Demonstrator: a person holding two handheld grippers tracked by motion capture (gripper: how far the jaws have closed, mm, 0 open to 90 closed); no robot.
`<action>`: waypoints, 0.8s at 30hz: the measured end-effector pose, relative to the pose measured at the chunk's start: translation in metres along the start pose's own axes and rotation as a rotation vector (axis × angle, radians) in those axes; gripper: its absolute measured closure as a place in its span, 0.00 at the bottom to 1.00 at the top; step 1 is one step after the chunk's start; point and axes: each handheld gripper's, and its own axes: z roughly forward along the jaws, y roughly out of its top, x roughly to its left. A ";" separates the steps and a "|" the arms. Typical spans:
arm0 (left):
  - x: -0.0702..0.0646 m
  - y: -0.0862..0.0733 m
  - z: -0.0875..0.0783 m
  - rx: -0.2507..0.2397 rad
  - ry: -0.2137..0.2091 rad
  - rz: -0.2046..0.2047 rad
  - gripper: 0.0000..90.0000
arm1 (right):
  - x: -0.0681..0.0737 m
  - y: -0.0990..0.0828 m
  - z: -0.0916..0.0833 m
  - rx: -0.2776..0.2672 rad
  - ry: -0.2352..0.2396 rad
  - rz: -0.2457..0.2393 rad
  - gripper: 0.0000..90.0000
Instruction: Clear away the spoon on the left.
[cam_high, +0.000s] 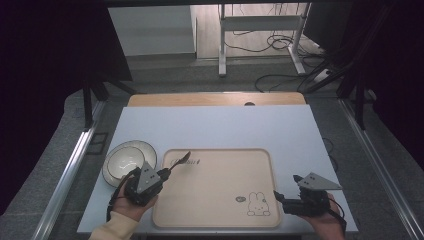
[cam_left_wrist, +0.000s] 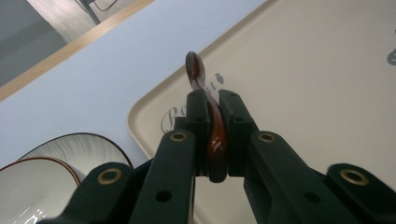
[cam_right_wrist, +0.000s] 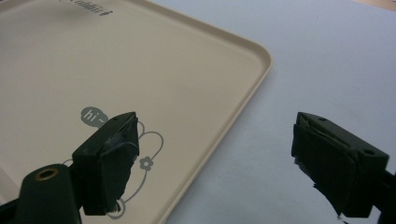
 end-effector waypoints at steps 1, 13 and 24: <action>-0.001 0.000 0.001 0.003 -0.001 -0.001 0.94 | 0.000 0.000 0.000 0.000 0.000 0.000 0.17; -0.006 -0.003 0.006 0.037 -0.003 0.039 0.94 | 0.000 0.000 0.000 0.001 0.000 -0.001 0.17; -0.011 -0.006 0.010 0.064 -0.006 0.061 0.94 | 0.000 0.000 0.000 0.003 0.001 -0.001 0.17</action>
